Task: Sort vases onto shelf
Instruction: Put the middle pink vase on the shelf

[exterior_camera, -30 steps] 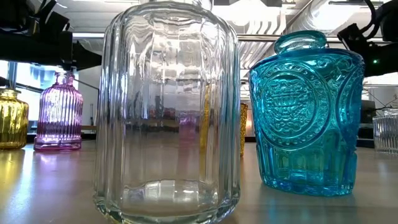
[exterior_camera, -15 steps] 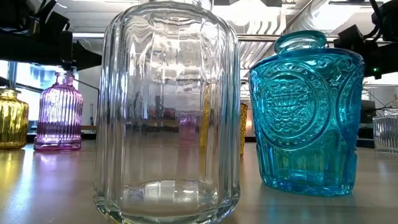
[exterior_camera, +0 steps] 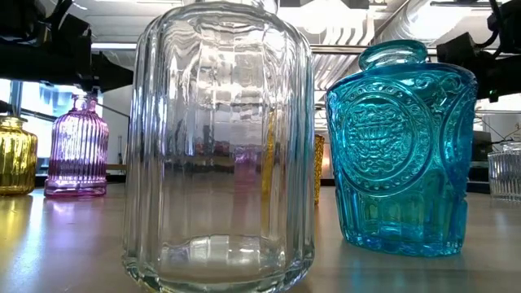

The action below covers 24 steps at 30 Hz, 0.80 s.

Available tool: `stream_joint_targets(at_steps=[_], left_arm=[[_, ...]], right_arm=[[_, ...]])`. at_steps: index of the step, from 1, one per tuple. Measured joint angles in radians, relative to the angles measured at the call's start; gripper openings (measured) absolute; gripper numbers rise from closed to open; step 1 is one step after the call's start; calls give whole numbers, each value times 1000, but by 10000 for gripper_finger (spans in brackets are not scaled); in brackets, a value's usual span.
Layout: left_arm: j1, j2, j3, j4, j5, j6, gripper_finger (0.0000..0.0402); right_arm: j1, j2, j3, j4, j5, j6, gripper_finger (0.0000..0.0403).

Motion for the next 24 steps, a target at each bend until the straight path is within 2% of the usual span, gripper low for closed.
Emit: stream_joint_targets(at_steps=[2, 5, 10, 14, 19, 24], left_arm=[[0, 0, 0, 0, 8, 0, 1], [0, 0, 0, 0, 8, 0, 1], [0, 0, 0, 0, 8, -2, 1], [0, 0, 0, 0, 8, -2, 1], [0, 0, 0, 0, 9, -29, 1], [0, 0, 0, 0, 9, -44, 1]], right_arm=[[0, 1, 0, -3, -70, 92, 0], [1, 2, 0, -1, -218, 315, 0], [1, 2, 0, 10, -354, 581, 0], [1, 1, 0, 76, -367, 760, 0], [1, 1, 0, 142, -424, 816, 0], [0, 2, 0, 180, -376, 887, 0]])
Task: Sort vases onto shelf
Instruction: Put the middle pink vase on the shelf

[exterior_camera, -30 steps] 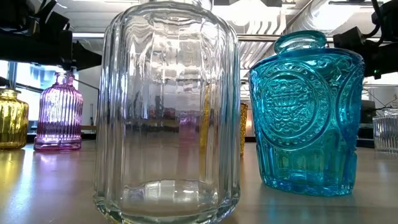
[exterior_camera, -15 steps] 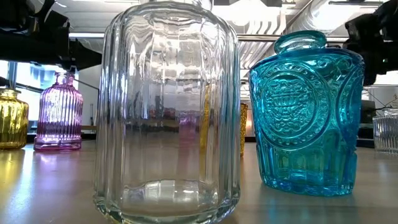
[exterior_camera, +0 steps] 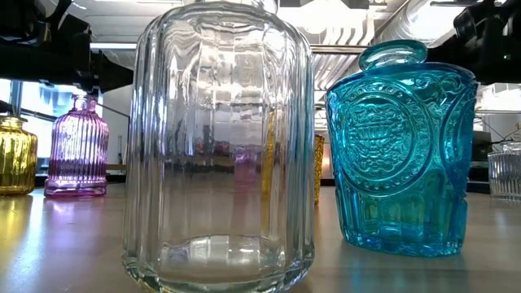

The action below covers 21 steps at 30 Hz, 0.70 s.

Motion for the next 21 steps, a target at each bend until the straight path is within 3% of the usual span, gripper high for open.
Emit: stream_joint_targets(at_steps=[4, 10, 21], left_arm=[[0, 0, 0, -1, 3, -20, 1], [0, 3, 0, -4, 45, -21, 1], [0, 3, 0, -1, 45, -26, 1]], right_arm=[[0, 1, 0, 45, 44, 51, 0], [3, 49, 0, 195, 23, 73, 0], [3, 307, 11, 349, 119, 127, 1]])
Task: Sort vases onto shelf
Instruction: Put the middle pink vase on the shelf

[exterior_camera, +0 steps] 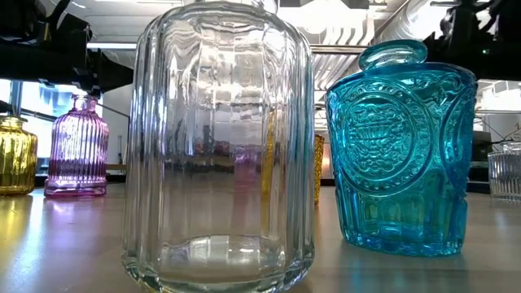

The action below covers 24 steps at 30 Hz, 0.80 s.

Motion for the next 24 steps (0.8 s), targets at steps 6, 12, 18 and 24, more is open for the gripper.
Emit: stream_joint_targets(at_steps=[6, 12, 18, 24], left_arm=[[0, 0, 0, 5, 0, 14, 1], [0, 0, 0, 6, 0, 18, 1], [0, 0, 0, 6, 0, 27, 1], [0, 0, 0, 6, 0, 43, 0]], right_arm=[[0, 149, 105, -13, -1, -8, 3], [0, 322, 262, -136, -11, -22, 60], [11, 514, 433, -276, -58, -16, 131], [49, 712, 608, -478, -60, 19, 174]])
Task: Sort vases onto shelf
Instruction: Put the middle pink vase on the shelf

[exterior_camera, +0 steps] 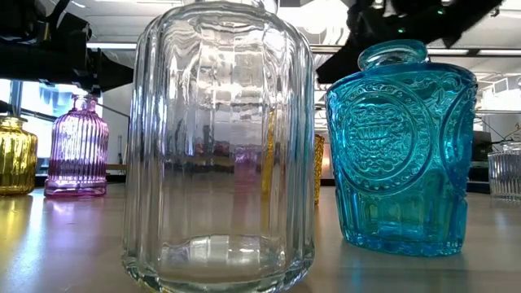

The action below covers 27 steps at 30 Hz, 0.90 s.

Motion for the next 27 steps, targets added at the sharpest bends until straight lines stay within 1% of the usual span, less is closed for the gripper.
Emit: stream_joint_targets(at_steps=[6, 10, 15, 21, 27], left_arm=[[0, 0, 0, -5, 5, -23, 0], [0, 0, 0, -4, 6, 7, 0], [0, 0, 0, -4, 7, 7, 0], [0, 0, 0, -4, 7, 7, 0], [0, 0, 0, -5, 7, 7, 0]], right_arm=[[65, 175, 192, -214, -20, 75, 218], [105, 292, 303, -296, -36, 140, 252], [143, 438, 433, -384, -32, 140, 282], [162, 581, 574, -494, -30, 134, 288], [162, 670, 651, -584, -29, 134, 288]])
